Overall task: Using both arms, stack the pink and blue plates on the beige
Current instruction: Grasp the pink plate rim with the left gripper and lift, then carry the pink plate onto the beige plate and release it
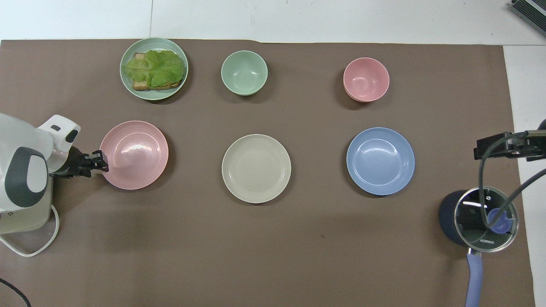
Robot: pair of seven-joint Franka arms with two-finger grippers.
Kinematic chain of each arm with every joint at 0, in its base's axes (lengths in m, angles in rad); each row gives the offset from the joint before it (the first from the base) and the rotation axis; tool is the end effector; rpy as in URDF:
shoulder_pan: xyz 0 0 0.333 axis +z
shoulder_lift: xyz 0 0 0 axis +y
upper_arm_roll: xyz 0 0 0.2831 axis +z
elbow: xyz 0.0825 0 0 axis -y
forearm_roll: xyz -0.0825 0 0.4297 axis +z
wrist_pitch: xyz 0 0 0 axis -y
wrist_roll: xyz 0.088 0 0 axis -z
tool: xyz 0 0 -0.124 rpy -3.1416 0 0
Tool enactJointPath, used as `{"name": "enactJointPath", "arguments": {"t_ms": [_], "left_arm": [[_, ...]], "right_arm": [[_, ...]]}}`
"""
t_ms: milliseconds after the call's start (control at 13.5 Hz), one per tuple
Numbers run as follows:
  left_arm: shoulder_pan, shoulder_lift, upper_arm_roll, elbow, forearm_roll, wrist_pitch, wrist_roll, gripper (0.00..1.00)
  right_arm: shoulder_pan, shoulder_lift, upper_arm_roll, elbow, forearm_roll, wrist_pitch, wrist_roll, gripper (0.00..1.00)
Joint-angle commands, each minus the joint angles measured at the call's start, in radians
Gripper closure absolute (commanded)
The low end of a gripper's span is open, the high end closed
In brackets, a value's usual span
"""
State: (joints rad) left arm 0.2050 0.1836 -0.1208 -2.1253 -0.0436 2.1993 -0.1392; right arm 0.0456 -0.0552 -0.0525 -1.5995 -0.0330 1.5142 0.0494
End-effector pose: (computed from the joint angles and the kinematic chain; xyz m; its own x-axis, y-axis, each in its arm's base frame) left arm 0.5785 0.0457 0.2362 0.9625 0.2453 -0.1155 0.2511 -0.9672 0.0386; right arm 0.5783 -0.0089 0.5875 0.9979 -0.0579 -0.0286 -0.0570 -0.9979 0.0315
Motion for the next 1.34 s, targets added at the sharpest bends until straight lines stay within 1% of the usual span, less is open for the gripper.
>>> {"name": "enactJointPath", "arguments": {"t_ms": [0,148,297,371,594,742,817,965,1039,1262], "left_arm": [[0.01,-0.033,-0.01,-0.039,-0.016,0.022,-0.002,1.0],[0.01,-0.032,-0.014,-0.035,-0.022,0.007,-0.002,1.0],[0.002,-0.03,-0.014,-0.004,-0.036,-0.068,0.003,1.0],[0.001,-0.03,-0.016,0.025,-0.042,-0.111,0.003,1.0],[-0.001,-0.039,-0.017,0.146,-0.096,-0.294,0.003,1.0],[-0.007,-0.064,-0.017,0.186,-0.169,-0.358,-0.008,1.0],[-0.027,-0.084,-0.019,0.185,-0.197,-0.365,-0.014,1.0],[-0.103,-0.118,-0.02,0.176,-0.24,-0.372,-0.098,1.0],[-0.157,-0.119,-0.02,0.171,-0.246,-0.359,-0.112,1.0],[-0.272,-0.134,-0.019,0.144,-0.294,-0.291,-0.123,1.0]], "right_arm": [[-0.01,-0.009,0.003,-0.016,-0.004,0.014,-0.029,0.0],[-0.01,-0.009,0.003,-0.016,-0.004,0.012,-0.029,0.0],[-0.01,-0.009,0.003,-0.016,-0.004,0.014,-0.029,0.0],[-0.01,-0.009,0.003,-0.016,-0.004,0.014,-0.029,0.0],[-0.01,-0.009,0.003,-0.016,-0.004,0.014,-0.029,0.0],[-0.01,-0.009,0.003,-0.016,-0.004,0.014,-0.029,0.0],[-0.01,-0.009,0.003,-0.016,-0.004,0.014,-0.029,0.0],[-0.01,-0.009,0.003,-0.016,-0.004,0.014,-0.029,0.0],[-0.01,-0.009,0.003,-0.016,-0.004,0.014,-0.029,0.0],[-0.01,-0.009,0.003,-0.016,-0.004,0.014,-0.029,0.0]]}}
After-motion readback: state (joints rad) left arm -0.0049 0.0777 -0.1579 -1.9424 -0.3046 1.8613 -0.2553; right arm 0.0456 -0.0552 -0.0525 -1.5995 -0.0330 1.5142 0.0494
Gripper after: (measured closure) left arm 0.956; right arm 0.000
